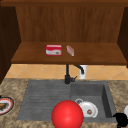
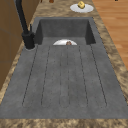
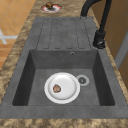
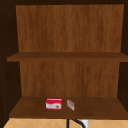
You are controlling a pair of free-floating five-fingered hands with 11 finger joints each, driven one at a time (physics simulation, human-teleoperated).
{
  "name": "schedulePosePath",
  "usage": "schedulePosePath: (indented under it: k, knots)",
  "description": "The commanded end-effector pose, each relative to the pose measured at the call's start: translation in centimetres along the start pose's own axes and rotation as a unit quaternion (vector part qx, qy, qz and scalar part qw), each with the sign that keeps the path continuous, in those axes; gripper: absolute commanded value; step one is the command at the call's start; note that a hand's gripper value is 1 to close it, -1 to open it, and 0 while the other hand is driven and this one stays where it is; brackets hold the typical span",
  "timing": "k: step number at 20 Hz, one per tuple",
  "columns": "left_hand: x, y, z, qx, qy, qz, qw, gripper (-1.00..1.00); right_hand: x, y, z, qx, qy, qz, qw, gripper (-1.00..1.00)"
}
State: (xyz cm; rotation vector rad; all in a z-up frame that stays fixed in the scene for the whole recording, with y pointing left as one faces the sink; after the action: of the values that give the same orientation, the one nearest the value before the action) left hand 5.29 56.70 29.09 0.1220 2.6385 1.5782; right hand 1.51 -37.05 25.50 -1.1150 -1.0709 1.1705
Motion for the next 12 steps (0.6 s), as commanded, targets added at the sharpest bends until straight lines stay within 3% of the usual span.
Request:
schedulePosePath:
  k: [1, 4, 7, 12]
  knots:
    - [-2.4, -0.5, 1.3, -0.041, 0.019, 0.037, 0.9983, -1.0, 0.0, 0.0, 0.0, 0.0, 0.0, 0.0, 1.0, 0.0]
    - [-4.3, -1.2, 2.2, -0.044, 0.021, 0.045, 0.9978, -1.0, 0.0, 0.0, 0.0, 0.0, 0.0, 0.0, 1.0, 0.0]
    - [-6.0, -1.6, 2.9, -0.058, 0.023, 0.055, 0.9965, -1.0, 0.0, 0.0, 0.0, 0.0, 0.0, 0.0, 1.0, 0.0]
    - [-8.4, -1.2, 4.6, -0.097, 0.028, 0.078, 0.9918, -1.0, 0.0, 0.0, 0.0, 0.0, 0.0, 0.0, 1.0, 0.0]
